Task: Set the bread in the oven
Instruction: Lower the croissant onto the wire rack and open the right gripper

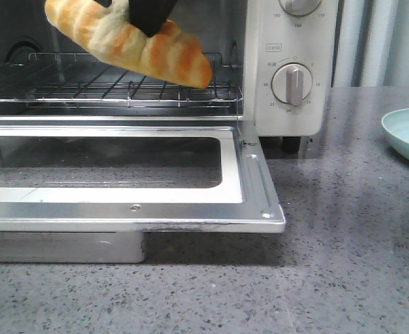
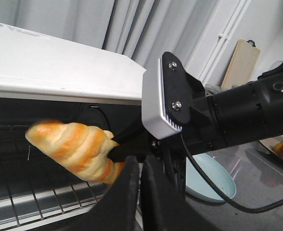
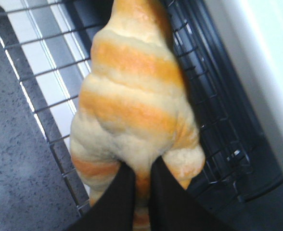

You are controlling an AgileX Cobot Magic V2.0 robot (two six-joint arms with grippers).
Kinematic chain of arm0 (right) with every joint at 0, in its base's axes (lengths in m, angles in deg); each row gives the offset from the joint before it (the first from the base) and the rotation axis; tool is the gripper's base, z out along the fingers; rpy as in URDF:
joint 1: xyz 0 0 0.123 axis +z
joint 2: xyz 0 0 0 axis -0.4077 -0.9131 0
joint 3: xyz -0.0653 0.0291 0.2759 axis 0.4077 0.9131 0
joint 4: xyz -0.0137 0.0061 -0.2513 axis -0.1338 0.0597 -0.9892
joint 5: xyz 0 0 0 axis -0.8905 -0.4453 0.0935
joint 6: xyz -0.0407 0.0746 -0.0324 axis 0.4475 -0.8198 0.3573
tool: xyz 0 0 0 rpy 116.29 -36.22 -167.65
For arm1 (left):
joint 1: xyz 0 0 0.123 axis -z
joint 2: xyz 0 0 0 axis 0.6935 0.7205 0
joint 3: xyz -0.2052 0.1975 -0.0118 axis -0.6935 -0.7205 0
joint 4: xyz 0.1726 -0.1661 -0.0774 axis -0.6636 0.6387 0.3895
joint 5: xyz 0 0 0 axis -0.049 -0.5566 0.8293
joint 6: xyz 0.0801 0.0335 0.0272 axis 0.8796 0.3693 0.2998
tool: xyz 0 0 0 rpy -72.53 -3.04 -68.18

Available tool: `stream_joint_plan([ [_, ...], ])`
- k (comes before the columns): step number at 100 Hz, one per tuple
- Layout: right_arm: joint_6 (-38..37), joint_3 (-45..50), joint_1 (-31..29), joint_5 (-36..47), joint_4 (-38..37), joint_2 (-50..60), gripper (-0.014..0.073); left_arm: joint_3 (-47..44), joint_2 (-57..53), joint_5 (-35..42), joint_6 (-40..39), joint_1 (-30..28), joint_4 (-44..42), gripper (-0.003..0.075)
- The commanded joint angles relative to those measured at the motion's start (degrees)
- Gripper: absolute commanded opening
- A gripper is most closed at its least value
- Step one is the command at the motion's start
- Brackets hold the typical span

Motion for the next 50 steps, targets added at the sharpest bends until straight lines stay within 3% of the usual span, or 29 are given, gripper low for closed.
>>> stream_joint_plan([
  [1, 0.2, -2.0, 0.2, 3.6, -2.9, 2.3, -0.0018, 1.9, 0.2, 3.5, -0.1, 0.5, 0.3, -0.0021],
  [18, 0.2, -2.0, 0.2, 4.0, -2.9, 2.3, 0.0295, 1.9, 0.2, 2.8, -0.1, 0.5, 0.3, -0.0021],
  [25, 0.2, -2.0, 0.2, 4.3, -3.7, 2.2, 0.0375, 1.9, 0.2, 2.7, -0.1, 0.5, 0.3, -0.0021],
  [50, 0.2, -2.0, 0.2, 4.3, -4.5, 2.1, 0.0381, 1.9, 0.2, 2.5, -0.1, 0.5, 0.1, -0.0021],
])
